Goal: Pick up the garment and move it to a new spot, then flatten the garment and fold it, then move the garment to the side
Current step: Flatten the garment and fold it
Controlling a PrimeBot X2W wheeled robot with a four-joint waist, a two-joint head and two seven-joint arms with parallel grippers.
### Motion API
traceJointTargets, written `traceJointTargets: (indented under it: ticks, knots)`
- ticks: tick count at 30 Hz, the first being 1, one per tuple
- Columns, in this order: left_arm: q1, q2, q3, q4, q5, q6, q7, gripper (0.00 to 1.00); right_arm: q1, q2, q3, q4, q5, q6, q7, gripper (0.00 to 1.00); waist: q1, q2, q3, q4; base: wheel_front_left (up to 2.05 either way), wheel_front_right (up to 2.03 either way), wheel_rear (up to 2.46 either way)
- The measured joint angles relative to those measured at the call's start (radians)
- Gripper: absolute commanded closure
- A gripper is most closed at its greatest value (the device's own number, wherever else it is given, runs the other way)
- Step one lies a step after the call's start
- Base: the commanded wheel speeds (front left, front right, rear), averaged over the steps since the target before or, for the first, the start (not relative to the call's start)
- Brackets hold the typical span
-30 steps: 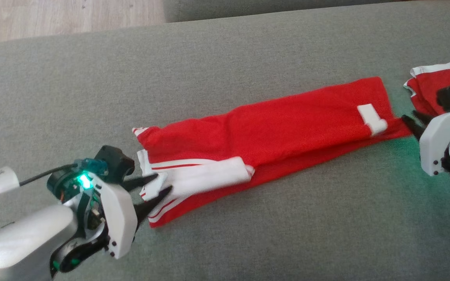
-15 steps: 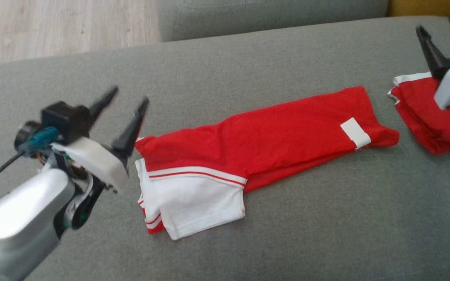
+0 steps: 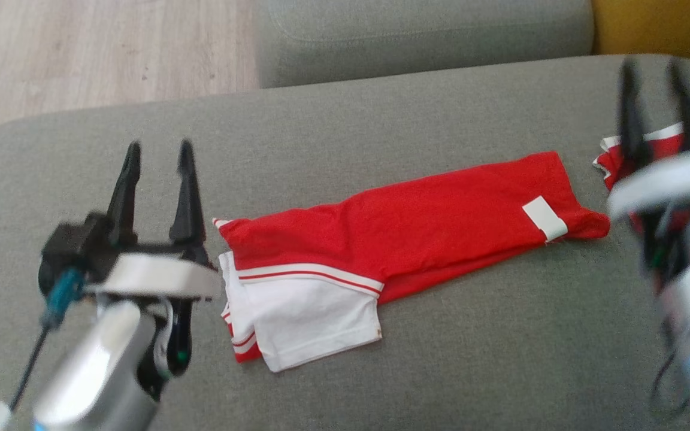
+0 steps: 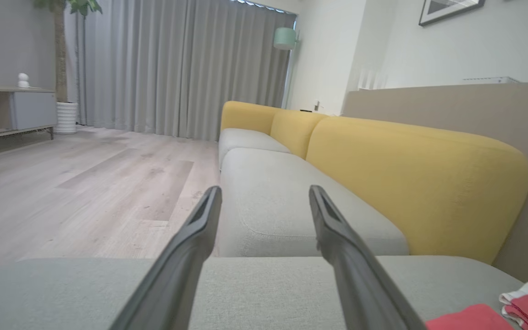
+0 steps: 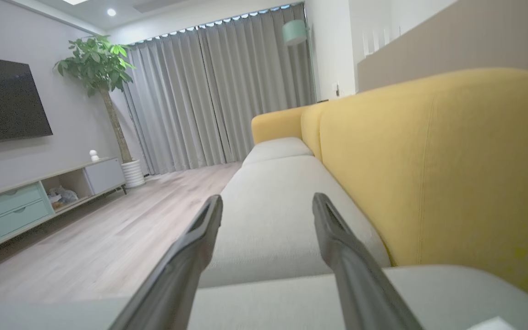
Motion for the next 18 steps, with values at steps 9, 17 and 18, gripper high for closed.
traceJointTargets:
  ticks: [9,17,18]
  knots:
    - [0.283,-0.186,0.245,0.026,0.261,-0.142,-0.001,0.0,0.477,0.271,-0.267,-0.303,-0.301,0.0,0.0,0.0,-0.0001,0.0,-0.044,0.02,0.0,0.0,0.0]
    - [0.383,-0.293,0.379,0.07,0.38,-0.253,-0.001,0.0,0.541,0.286,-0.256,-0.355,-0.327,0.0,0.0,0.0,0.0,0.0,-0.043,0.022,0.0,0.0,0.0]
    - [0.381,-0.302,0.393,0.07,0.393,-0.266,-0.001,0.0,0.541,0.286,-0.255,-0.358,-0.327,0.0,0.0,0.0,-0.0001,0.0,-0.038,0.024,0.0,0.0,0.0]
